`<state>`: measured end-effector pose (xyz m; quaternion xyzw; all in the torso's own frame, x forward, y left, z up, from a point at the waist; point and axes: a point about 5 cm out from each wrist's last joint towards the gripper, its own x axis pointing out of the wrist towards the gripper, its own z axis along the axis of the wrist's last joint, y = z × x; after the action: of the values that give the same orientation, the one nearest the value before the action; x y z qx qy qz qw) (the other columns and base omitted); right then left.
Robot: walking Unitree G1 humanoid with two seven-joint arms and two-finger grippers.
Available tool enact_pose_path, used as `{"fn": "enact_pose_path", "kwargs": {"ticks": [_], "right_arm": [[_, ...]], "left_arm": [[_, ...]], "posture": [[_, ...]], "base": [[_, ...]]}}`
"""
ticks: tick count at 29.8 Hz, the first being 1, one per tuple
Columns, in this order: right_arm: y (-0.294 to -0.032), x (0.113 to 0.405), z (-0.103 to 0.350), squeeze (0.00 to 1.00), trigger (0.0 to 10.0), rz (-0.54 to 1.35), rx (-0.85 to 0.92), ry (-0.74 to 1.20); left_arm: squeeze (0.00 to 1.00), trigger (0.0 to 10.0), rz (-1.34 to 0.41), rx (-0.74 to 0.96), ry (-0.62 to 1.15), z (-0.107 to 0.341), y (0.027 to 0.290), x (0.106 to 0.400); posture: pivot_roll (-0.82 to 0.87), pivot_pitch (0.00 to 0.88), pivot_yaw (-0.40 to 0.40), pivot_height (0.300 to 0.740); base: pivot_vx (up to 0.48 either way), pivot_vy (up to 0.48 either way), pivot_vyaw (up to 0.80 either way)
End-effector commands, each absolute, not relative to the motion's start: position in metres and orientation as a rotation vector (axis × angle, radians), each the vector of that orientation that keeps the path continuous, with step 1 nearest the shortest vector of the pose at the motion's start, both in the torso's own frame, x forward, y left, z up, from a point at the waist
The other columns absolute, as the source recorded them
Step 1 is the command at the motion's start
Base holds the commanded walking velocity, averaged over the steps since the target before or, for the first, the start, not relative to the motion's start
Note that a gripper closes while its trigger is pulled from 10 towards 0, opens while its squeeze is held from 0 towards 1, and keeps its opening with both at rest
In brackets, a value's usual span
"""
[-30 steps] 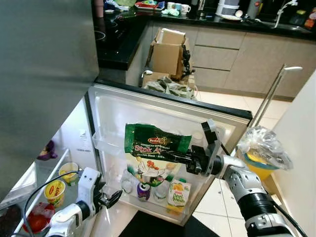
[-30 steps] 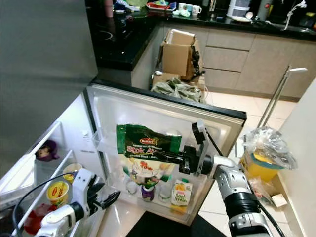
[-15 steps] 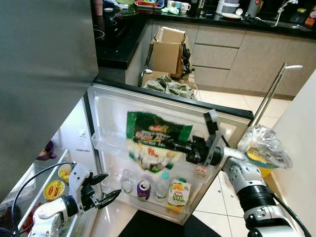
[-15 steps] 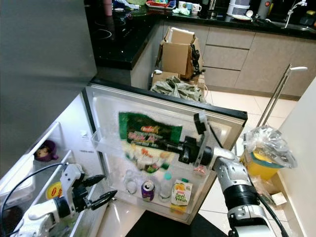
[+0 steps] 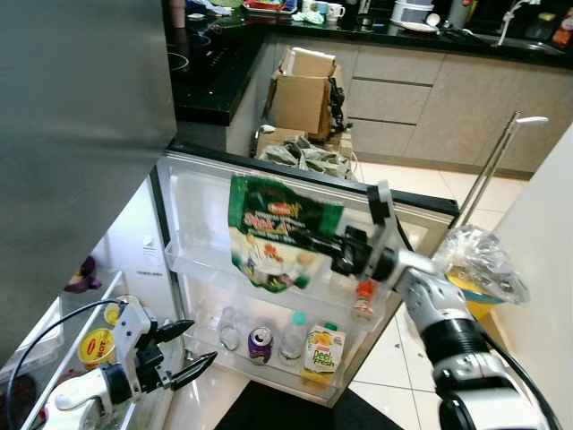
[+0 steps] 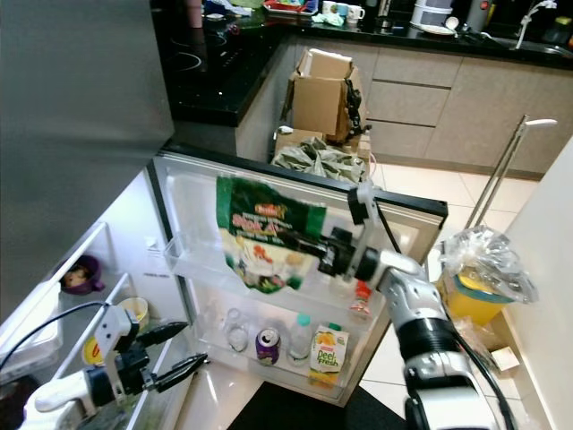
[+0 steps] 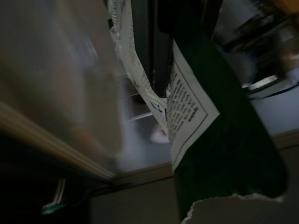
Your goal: Restocking fridge
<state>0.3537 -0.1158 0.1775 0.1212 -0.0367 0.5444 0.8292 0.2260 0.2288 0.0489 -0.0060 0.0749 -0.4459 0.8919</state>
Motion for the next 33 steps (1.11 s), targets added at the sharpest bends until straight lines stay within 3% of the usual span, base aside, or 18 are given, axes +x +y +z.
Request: {"fn": "enact_pose_path", "kwargs": {"ticks": [1,11,15,21,33], "right_arm": [[-0.115,0.359,0.182,0.00,10.0,1.111,0.233,-0.106],[-0.091,0.371,0.180,0.00,10.0,1.027,0.157,-0.069],[-0.068,0.374,0.167,0.00,10.0,0.963,0.122,-0.009],[-0.055,0.374,0.161,0.00,10.0,0.933,0.101,0.017],[-0.050,0.376,0.149,0.00,10.0,0.813,0.048,0.048]], "left_arm": [[0.00,10.0,-0.919,-0.004,0.165,0.052,0.235,0.224],[0.00,10.0,-0.917,-0.014,0.163,0.055,0.232,0.220],[0.00,10.0,-0.951,-0.022,0.149,0.057,0.220,0.225],[0.00,10.0,-0.974,-0.028,0.135,0.061,0.212,0.227],[0.00,10.0,-0.983,-0.020,0.131,0.066,0.211,0.228]], "posture": [[-0.07,0.000,-0.081,0.740],[-0.06,0.000,-0.090,0.740],[-0.06,0.000,-0.094,0.740],[-0.05,0.000,-0.092,0.740],[-0.05,0.000,-0.093,0.740]], "base": [[0.000,0.000,0.00],[0.000,0.000,0.00],[0.000,0.000,0.00],[0.000,0.000,0.00],[0.000,0.000,0.00]]}}
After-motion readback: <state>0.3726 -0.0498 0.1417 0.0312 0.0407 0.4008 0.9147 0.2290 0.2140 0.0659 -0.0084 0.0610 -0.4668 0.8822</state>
